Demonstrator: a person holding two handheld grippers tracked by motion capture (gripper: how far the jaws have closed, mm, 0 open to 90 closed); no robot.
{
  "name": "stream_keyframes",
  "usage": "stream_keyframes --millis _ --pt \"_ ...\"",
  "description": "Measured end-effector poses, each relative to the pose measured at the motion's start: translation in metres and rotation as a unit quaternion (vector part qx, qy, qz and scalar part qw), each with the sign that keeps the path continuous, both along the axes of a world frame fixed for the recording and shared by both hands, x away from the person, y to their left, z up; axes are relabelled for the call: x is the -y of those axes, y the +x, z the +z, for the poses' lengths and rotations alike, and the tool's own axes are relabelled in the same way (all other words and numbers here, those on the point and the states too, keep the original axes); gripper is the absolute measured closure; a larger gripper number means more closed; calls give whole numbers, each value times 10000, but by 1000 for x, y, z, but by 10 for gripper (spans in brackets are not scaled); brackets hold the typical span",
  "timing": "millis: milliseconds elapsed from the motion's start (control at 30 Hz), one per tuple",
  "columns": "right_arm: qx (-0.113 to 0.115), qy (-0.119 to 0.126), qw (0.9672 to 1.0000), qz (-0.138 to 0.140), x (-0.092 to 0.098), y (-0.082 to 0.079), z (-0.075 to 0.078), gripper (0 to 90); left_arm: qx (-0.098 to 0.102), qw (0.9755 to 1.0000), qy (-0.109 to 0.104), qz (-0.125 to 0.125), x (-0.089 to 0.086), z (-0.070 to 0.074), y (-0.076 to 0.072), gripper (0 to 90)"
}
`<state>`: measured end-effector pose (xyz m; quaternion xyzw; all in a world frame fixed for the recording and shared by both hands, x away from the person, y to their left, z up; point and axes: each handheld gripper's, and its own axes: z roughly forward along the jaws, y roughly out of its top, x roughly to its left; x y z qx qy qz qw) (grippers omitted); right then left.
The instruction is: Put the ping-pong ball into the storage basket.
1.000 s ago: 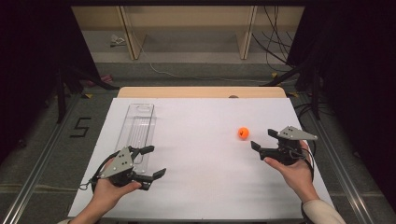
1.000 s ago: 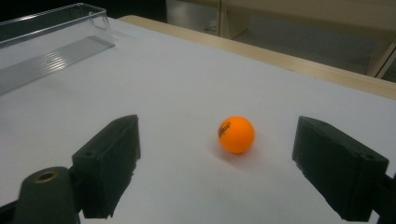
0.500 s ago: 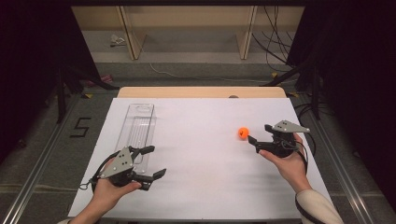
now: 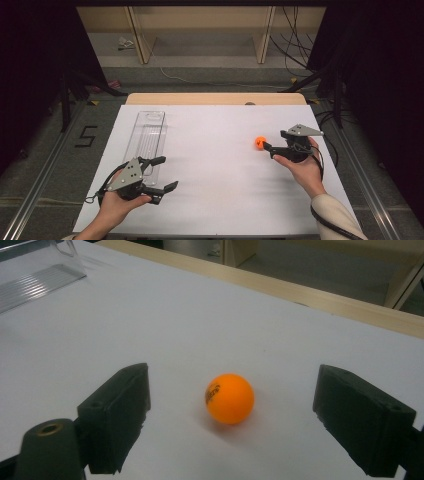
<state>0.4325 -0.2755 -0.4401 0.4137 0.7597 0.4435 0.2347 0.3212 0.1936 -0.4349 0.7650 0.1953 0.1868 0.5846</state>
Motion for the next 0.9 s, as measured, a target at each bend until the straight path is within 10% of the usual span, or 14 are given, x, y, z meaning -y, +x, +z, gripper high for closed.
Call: stream_keyframes --millis 900 --pt "-161 -139 9998 -46 -7 23 -11 161 -10 10000 7 -33 0 0 0 158"
